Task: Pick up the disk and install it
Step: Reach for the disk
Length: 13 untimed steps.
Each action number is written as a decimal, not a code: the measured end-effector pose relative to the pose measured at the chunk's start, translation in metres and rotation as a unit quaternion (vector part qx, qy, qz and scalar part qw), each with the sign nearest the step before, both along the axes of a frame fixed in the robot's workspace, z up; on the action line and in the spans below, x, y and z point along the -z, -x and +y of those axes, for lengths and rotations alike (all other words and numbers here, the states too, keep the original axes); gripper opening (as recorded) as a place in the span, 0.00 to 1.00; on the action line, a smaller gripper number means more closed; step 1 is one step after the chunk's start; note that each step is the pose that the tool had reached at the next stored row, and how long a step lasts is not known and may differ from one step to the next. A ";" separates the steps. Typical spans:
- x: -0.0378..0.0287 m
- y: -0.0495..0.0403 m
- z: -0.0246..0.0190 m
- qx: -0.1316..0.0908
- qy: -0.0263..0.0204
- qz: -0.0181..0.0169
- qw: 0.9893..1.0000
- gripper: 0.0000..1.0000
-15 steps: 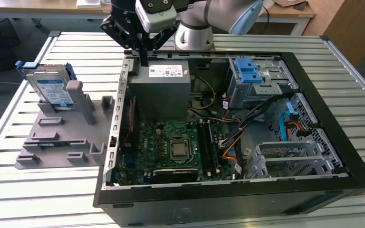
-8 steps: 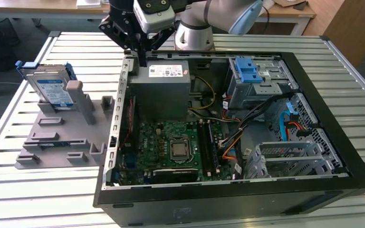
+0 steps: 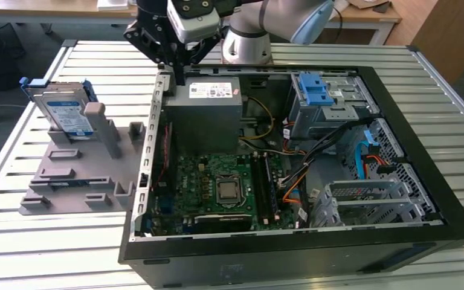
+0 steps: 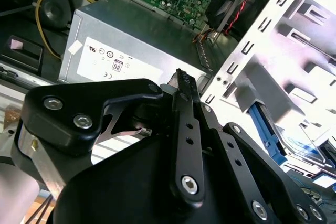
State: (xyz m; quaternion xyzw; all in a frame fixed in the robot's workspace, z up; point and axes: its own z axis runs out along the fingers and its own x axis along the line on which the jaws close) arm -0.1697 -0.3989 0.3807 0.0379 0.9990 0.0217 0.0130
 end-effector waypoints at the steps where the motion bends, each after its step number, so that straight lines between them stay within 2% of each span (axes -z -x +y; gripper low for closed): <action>1: 0.0001 0.0003 0.0000 0.000 0.000 0.000 1.000 0.11; 13: 0.0022 0.0077 0.0000 0.000 0.000 0.000 1.000 0.11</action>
